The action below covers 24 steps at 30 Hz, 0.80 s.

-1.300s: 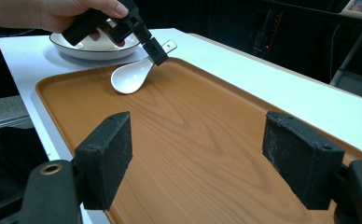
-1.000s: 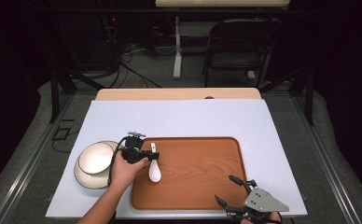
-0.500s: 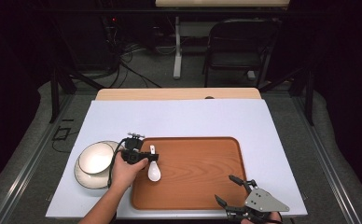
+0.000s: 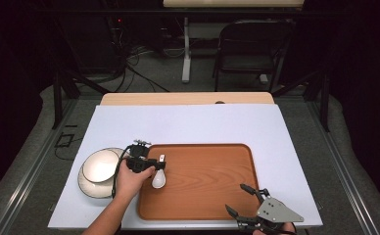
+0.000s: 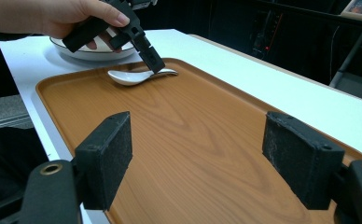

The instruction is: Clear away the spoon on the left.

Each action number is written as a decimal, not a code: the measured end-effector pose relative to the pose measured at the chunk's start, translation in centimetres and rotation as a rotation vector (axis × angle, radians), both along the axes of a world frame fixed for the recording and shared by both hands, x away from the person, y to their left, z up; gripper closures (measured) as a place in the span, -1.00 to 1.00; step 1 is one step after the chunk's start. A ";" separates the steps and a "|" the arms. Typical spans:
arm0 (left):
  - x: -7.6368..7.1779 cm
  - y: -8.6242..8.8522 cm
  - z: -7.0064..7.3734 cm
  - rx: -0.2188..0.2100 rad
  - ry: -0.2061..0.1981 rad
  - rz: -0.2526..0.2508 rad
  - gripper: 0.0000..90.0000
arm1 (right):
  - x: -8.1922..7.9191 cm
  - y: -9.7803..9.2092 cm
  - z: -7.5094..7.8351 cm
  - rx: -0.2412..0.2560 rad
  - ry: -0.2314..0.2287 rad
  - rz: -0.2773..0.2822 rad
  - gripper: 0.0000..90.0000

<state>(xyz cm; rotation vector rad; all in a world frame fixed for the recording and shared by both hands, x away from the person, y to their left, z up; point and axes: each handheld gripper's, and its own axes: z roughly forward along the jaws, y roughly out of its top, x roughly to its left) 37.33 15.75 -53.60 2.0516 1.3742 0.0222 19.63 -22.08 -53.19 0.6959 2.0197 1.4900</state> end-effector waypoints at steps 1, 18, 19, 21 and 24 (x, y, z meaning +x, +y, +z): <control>0.0 0.0 0.0 0.002 -0.001 0.000 0.18 | 0.0 0.0 0.0 0.000 0.000 0.000 -0.47; -0.6 0.2 1.8 0.046 -0.071 0.012 0.05 | 0.0 0.0 0.0 -0.001 0.000 0.000 -0.47; -0.7 0.2 2.0 0.050 -0.080 0.015 0.05 | 0.0 0.0 0.0 -0.002 0.001 0.001 -0.47; -0.8 0.3 2.3 0.056 -0.097 0.019 0.04 | 0.0 0.0 0.0 -0.002 0.000 -0.001 -0.47; -1.0 0.5 2.8 0.074 -0.125 0.022 0.02 | 0.0 0.1 0.0 -0.002 0.001 0.001 -0.47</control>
